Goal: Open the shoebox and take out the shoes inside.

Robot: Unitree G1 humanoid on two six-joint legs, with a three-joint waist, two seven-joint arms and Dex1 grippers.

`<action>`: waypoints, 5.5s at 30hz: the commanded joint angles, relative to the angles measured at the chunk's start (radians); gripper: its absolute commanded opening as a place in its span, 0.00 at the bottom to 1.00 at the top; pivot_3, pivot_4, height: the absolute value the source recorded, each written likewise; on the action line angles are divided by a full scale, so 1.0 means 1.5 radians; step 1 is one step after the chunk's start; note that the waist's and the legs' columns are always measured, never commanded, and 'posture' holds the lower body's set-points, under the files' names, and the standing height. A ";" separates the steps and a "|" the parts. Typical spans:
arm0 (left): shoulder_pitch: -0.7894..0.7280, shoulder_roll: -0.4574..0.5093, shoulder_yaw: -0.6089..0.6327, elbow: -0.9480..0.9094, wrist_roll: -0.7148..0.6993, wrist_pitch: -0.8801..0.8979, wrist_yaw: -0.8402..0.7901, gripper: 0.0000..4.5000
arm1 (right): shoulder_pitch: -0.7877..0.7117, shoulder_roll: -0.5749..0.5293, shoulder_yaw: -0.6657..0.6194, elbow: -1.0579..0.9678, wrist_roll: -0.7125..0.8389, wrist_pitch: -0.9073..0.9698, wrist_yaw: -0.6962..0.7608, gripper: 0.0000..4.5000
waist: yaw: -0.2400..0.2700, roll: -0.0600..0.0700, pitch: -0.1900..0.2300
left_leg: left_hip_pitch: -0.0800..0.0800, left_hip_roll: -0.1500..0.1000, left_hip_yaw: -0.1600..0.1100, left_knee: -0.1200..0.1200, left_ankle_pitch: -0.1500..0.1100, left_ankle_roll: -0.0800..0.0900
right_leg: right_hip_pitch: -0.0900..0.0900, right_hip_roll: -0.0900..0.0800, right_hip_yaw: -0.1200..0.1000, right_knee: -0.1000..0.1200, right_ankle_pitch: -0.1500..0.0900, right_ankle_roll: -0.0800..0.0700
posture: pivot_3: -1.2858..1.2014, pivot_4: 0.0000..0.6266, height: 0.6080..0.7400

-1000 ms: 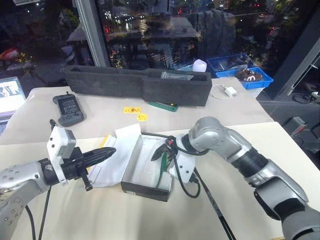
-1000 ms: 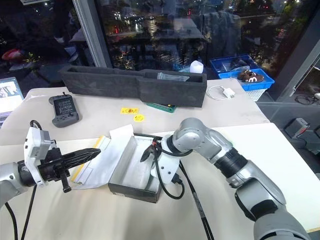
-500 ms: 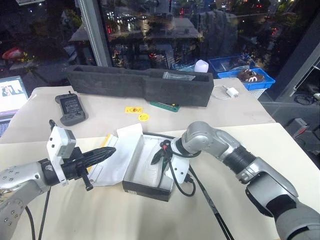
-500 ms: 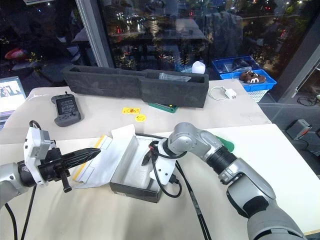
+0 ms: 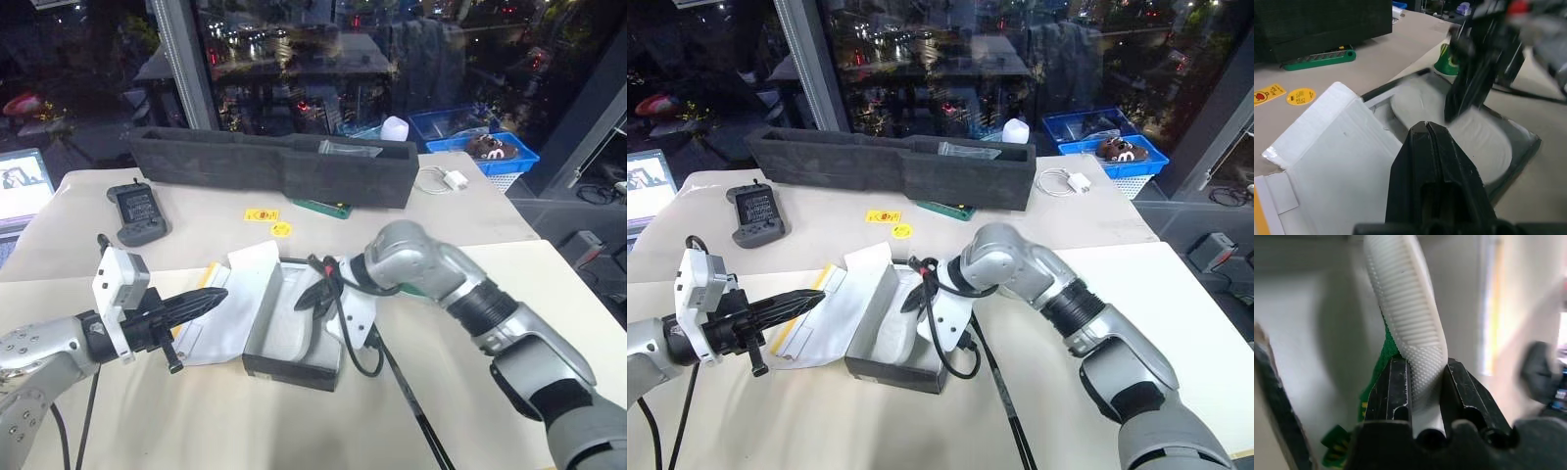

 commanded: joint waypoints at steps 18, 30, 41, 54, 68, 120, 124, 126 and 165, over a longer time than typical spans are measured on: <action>-0.013 -0.002 -0.014 -0.006 0.018 -0.018 -0.013 0.00 | -0.073 -0.134 -0.260 -0.006 0.075 0.365 -0.086 0.10 | 0.002 0.000 0.000 | -0.001 0.000 0.001 0.000 0.000 0.000 | 0.000 0.000 0.000 -0.001 0.000 -0.001 | 0.52 0.24 1.00; -0.043 -0.004 -0.049 0.014 0.029 -0.020 -0.030 0.00 | -0.222 -0.046 -0.870 0.060 0.275 1.270 -0.520 0.10 | 0.006 0.001 0.001 | -0.002 0.000 -0.002 -0.002 0.000 0.000 | -0.002 -0.002 0.002 -0.001 0.000 0.000 | 0.52 0.24 1.00; -0.068 -0.002 -0.080 0.040 0.048 -0.031 -0.058 0.00 | -0.260 0.276 -1.450 -0.334 0.210 1.514 -0.843 0.10 | -0.016 0.013 -0.003 | -0.004 -0.002 -0.004 -0.003 -0.001 -0.001 | -0.003 0.000 0.004 -0.002 0.001 0.003 | 0.52 0.24 1.00; -0.076 0.001 -0.081 0.053 0.057 -0.031 -0.081 0.00 | -0.066 0.588 -1.526 -0.659 0.339 1.542 -0.767 0.10 | -0.014 0.013 -0.004 | -0.008 -0.004 -0.006 -0.001 0.000 -0.002 | -0.002 0.000 0.001 -0.002 0.000 0.005 | 0.52 0.24 1.00; -0.093 0.000 -0.097 0.061 0.060 -0.028 -0.087 0.00 | 0.363 0.747 -1.321 -0.643 0.618 1.542 -0.820 0.10 | -0.020 0.009 -0.004 | 0.000 -0.003 -0.012 -0.003 -0.001 -0.002 | 0.007 0.001 0.001 -0.004 -0.002 0.004 | 0.52 0.24 1.00; -0.146 -0.014 -0.143 0.097 0.097 -0.043 -0.105 0.00 | 0.655 -0.254 -0.694 -0.333 1.123 1.434 -0.634 0.81 | -0.017 0.001 0.000 | -0.005 -0.002 -0.020 -0.004 -0.006 0.006 | -0.001 0.020 0.023 -0.012 0.000 0.006 | 0.52 0.24 1.00; -0.147 -0.021 -0.138 0.106 0.106 -0.050 -0.091 0.00 | 0.641 -0.295 -0.704 -0.358 1.049 1.355 -0.526 0.81 | -0.014 0.001 0.000 | -0.006 -0.002 -0.020 -0.004 -0.006 0.006 | -0.002 0.020 0.022 -0.012 0.001 0.006 | 0.52 0.24 1.00; -0.141 -0.035 -0.128 0.114 0.120 -0.057 -0.063 0.00 | 0.633 -0.303 -0.724 -0.391 1.027 1.300 -0.464 0.81 | -0.013 0.001 0.000 | -0.007 -0.002 -0.020 -0.003 -0.006 0.006 | -0.002 0.020 0.022 -0.012 0.001 0.006 | 0.52 0.24 1.00; -0.030 -0.302 0.007 0.311 0.412 -0.332 0.378 0.00 | 0.690 0.014 -0.515 -0.384 0.297 0.704 -0.684 0.81 | 0.000 0.000 -0.003 | -0.003 -0.005 -0.015 0.000 -0.005 0.004 | 0.000 0.010 0.020 -0.011 0.006 0.007 | 0.52 0.24 1.00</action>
